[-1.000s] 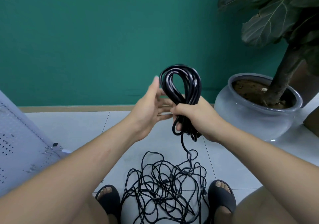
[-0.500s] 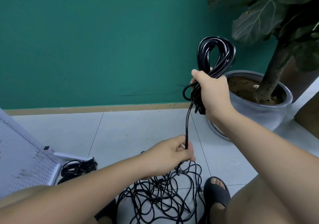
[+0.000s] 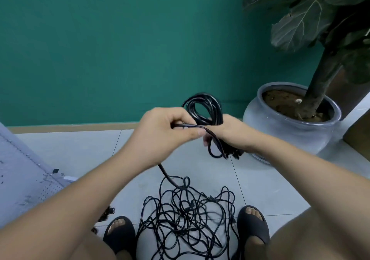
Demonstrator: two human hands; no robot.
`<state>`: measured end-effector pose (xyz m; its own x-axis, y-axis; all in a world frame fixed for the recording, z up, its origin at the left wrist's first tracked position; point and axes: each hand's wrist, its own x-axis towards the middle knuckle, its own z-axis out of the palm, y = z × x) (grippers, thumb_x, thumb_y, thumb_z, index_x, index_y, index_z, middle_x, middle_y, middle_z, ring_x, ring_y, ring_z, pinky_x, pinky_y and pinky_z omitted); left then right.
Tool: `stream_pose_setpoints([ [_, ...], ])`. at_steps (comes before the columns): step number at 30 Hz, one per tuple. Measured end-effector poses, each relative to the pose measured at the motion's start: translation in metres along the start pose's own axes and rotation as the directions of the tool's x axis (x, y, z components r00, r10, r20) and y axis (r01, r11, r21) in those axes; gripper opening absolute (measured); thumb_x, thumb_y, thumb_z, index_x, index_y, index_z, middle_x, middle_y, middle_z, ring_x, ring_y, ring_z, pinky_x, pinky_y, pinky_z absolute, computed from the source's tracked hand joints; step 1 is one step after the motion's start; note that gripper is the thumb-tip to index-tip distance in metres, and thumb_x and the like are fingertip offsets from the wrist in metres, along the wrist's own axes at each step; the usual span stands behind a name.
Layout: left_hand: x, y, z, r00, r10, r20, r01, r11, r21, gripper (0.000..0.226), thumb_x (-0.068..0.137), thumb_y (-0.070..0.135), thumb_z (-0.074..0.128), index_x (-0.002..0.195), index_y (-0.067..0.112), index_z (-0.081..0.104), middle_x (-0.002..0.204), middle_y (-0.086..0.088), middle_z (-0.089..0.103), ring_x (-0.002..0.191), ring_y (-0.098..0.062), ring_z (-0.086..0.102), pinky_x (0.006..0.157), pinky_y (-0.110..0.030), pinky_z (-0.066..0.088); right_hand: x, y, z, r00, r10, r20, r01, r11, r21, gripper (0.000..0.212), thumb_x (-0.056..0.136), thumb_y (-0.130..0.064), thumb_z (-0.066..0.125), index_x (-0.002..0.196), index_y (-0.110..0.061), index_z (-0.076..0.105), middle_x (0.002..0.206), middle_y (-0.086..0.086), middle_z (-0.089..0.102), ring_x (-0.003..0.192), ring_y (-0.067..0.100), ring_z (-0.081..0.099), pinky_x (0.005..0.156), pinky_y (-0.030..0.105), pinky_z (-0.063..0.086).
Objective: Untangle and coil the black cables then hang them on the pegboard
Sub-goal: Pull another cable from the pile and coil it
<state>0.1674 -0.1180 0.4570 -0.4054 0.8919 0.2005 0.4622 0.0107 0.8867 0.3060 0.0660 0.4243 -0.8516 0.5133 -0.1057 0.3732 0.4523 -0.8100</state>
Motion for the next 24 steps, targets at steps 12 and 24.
stream_pose_setpoints([
  [12, 0.011, 0.005, -0.024, 0.952, 0.001, -0.306, -0.025, 0.997, -0.073, 0.048, 0.073, 0.048, 0.096, 0.075, 0.011, 0.066, 0.062, 0.003, 0.049, 0.06, -0.015, 0.037, 0.06, -0.032, 0.029, -0.023, -0.031, 0.029, 0.966, -0.042, 0.254, -0.1, 0.849, 0.518, 0.089, 0.06, -0.103, 0.045, 0.077, -0.015, 0.049, 0.08, 0.028, 0.069, 0.042, 0.021, 0.042, 0.041, 0.023, 0.038],
  [24, 0.017, -0.001, -0.016, 0.947, -0.046, -0.318, 0.068, 0.996, 0.057, 0.063, 0.058, 0.059, 0.098, 0.078, 0.016, 0.057, 0.089, 0.005, 0.055, 0.077, -0.008, 0.053, 0.068, -0.016, 0.04, -0.031, -0.04, 0.036, 0.978, -0.045, 0.205, 0.034, 0.998, 0.057, 0.021, 0.095, -0.013, 0.069, 0.083, 0.005, 0.069, 0.084, 0.03, 0.072, 0.054, 0.025, 0.054, 0.05, 0.035, 0.045],
])
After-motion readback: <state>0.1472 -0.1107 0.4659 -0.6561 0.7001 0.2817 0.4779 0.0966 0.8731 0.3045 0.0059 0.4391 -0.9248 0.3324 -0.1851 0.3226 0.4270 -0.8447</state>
